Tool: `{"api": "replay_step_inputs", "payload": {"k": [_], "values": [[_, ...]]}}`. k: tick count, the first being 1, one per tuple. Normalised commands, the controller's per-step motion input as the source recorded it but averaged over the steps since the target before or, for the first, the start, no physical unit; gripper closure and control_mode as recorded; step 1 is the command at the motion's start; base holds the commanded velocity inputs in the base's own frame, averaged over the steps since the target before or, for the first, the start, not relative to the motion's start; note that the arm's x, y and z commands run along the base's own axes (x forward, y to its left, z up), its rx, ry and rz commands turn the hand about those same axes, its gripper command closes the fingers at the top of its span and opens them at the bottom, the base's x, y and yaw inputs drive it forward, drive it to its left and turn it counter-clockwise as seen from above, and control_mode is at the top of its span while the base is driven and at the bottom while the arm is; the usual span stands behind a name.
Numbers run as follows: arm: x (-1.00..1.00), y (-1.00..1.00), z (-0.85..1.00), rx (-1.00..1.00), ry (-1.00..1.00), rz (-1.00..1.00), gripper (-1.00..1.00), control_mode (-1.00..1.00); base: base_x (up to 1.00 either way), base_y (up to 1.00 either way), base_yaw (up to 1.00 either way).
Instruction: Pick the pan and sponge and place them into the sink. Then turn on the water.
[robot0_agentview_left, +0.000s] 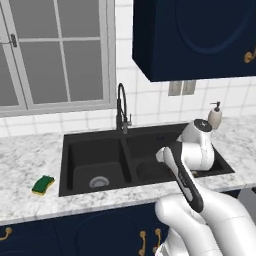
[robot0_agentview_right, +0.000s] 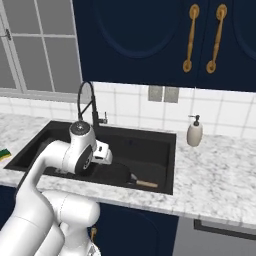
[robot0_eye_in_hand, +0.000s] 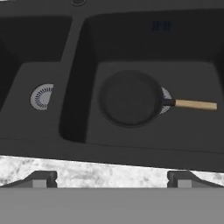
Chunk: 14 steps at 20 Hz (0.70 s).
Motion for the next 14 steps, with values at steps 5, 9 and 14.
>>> {"api": "replay_step_inputs", "payload": {"k": [5,9,14], "values": [[0.00,0.00,0.00,0.00,0.00,0.00,-1.00,1.00,0.73,0.31,-0.01],[0.00,0.00,0.00,0.00,0.00,0.00,-1.00,1.00,0.61,0.42,-0.01],[0.24,0.13,0.00,0.00,0.00,-0.04,-1.00,-1.00,0.19,0.15,-0.01]]}}
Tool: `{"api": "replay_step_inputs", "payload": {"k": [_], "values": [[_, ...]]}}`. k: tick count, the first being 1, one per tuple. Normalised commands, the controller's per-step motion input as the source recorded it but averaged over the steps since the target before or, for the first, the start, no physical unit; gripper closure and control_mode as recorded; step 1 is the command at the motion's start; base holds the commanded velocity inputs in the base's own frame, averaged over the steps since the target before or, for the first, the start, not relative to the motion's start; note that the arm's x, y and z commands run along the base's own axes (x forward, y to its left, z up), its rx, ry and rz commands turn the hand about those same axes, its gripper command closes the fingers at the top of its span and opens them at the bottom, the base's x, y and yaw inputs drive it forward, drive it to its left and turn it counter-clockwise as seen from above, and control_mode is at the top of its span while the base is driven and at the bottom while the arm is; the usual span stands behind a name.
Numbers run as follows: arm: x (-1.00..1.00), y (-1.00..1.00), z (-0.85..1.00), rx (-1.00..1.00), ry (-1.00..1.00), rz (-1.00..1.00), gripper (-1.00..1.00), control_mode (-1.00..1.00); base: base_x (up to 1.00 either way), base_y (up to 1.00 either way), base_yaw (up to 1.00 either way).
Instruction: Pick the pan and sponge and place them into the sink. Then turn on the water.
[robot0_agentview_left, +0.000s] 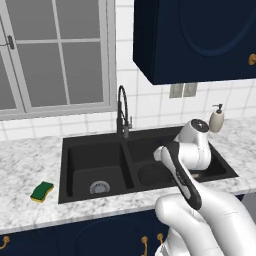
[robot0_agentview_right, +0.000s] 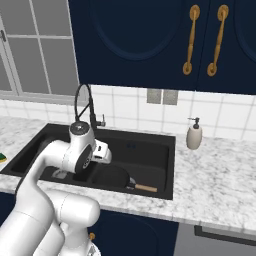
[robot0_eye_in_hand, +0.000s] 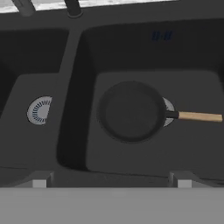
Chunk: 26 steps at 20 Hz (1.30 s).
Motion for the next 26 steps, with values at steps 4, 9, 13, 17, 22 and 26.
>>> {"api": "replay_step_inputs", "payload": {"k": [4,9,13,17,22,26], "values": [[0.33,0.08,0.00,0.00,0.00,-0.04,-1.00,-1.00,0.00,0.00,0.00],[0.11,0.16,0.00,0.00,0.00,-0.01,-1.00,-1.00,0.00,0.00,0.00],[-0.06,0.43,0.00,0.00,0.00,0.00,-1.00,-1.00,0.00,0.00,0.00],[-0.14,0.59,0.00,0.00,0.02,0.00,-1.00,-1.00,0.00,0.00,0.00],[-0.41,0.60,-0.24,0.00,0.00,0.00,-1.00,-1.00,0.00,0.00,0.00],[-0.49,0.70,-0.09,0.06,0.00,-0.01,-1.00,-1.00,0.00,0.00,0.00]]}}
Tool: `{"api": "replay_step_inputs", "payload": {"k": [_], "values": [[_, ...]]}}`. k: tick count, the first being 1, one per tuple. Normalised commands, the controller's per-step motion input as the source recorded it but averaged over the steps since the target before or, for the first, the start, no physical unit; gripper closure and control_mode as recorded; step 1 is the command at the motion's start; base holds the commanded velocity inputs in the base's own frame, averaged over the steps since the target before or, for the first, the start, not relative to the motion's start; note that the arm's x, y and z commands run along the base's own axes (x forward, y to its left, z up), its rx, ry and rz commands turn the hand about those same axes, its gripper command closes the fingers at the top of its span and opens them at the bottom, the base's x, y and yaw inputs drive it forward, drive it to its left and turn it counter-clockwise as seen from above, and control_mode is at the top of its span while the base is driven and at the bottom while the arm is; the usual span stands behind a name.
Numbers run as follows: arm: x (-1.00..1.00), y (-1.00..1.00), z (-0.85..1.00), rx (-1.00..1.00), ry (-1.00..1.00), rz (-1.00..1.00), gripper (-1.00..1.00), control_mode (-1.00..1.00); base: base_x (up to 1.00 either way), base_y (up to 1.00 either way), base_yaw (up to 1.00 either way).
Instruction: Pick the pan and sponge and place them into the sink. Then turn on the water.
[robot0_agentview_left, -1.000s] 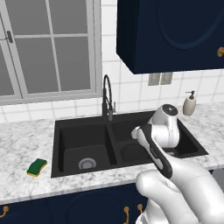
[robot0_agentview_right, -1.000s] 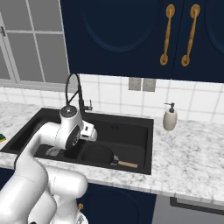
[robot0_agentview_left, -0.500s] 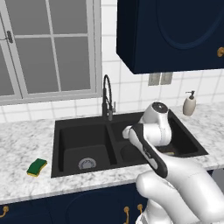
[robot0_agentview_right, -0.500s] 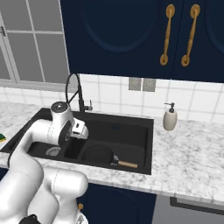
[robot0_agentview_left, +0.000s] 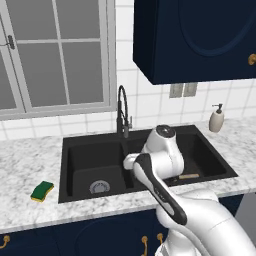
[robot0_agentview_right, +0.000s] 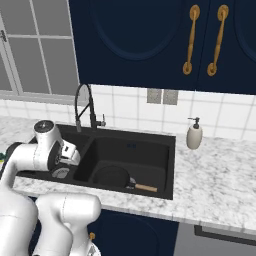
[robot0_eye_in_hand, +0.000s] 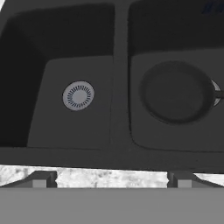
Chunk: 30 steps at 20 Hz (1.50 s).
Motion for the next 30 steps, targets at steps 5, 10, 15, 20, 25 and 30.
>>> {"api": "replay_step_inputs", "payload": {"k": [5,10,15,20,25,30], "values": [[-0.39,0.82,0.00,0.08,0.06,-0.01,-1.00,-1.00,0.00,0.00,0.00],[-0.33,0.83,0.08,0.10,0.06,-0.05,-1.00,-1.00,0.00,0.00,0.00],[-0.03,0.67,0.28,0.09,0.04,-0.06,-1.00,-1.00,0.00,0.00,0.00],[0.00,0.56,0.31,0.09,0.09,-0.04,-1.00,-1.00,0.00,0.00,0.00],[0.00,0.77,0.22,-0.02,0.10,-0.01,-1.00,-1.00,0.00,0.00,0.00],[0.02,0.87,0.05,-0.11,0.09,-0.03,-1.00,-1.00,0.00,0.00,0.00]]}}
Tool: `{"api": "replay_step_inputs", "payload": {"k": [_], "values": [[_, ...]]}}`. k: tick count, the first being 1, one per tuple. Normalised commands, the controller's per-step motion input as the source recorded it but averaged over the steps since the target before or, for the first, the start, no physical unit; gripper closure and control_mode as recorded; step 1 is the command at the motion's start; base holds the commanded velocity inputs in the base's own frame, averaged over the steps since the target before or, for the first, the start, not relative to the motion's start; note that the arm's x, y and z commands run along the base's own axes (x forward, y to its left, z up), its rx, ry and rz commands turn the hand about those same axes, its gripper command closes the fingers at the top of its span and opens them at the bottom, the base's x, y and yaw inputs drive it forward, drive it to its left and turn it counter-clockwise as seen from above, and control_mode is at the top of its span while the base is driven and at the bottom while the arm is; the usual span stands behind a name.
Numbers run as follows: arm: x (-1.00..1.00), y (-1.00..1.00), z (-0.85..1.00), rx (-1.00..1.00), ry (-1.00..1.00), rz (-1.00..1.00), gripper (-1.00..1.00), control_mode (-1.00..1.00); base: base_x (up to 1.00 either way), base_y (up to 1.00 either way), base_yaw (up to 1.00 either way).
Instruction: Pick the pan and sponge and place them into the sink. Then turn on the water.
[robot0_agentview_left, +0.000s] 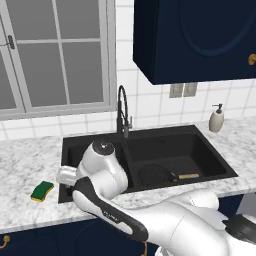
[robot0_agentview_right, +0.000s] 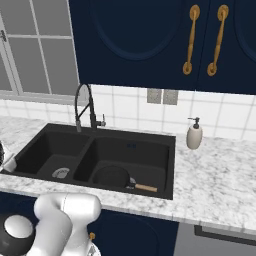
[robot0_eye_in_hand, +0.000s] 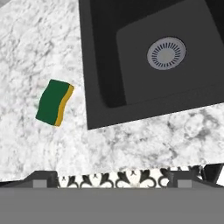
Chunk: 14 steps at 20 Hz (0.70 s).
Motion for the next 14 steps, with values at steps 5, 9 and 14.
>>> {"api": "replay_step_inputs", "payload": {"k": [5,9,14], "values": [[0.27,0.67,0.00,-0.13,0.17,-0.07,-1.00,-1.00,0.00,0.00,0.00],[0.34,0.43,-0.02,-0.14,0.12,-0.05,-1.00,-1.00,0.00,0.00,0.00],[0.26,0.19,-0.12,-0.16,0.03,-0.09,-1.00,-1.00,0.00,0.00,0.00]]}}
